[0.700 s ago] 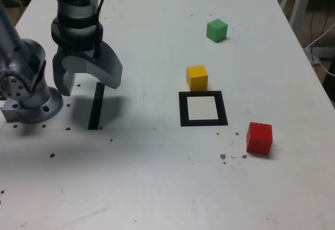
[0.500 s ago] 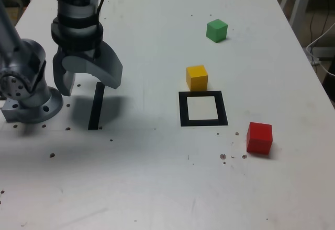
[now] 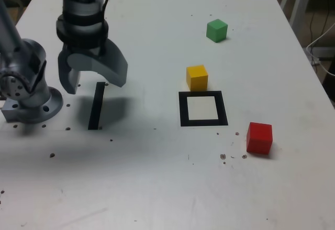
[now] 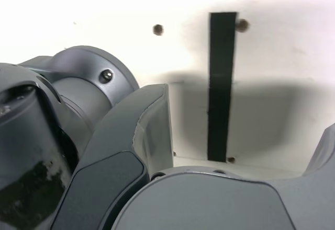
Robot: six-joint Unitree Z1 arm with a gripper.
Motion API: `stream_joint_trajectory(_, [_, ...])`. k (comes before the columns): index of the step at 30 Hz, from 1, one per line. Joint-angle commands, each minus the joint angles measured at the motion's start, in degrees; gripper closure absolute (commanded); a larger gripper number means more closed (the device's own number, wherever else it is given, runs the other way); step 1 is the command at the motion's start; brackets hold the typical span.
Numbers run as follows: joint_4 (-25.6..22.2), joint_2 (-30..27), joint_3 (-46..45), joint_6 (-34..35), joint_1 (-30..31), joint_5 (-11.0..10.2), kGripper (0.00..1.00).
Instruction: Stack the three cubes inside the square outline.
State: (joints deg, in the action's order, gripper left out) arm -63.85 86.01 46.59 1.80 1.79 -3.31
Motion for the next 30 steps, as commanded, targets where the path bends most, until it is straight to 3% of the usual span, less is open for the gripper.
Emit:
stream_joint_trajectory(1, [-1.05,1.08,2.00,0.37,1.32,0.17,0.01])
stream_joint_trajectory(12, [-9.98,7.75,18.02,3.64,9.05,1.16,0.01])
stream_joint_trajectory(30, [-17.38,20.57,42.62,4.93,12.93,2.96,0.01])
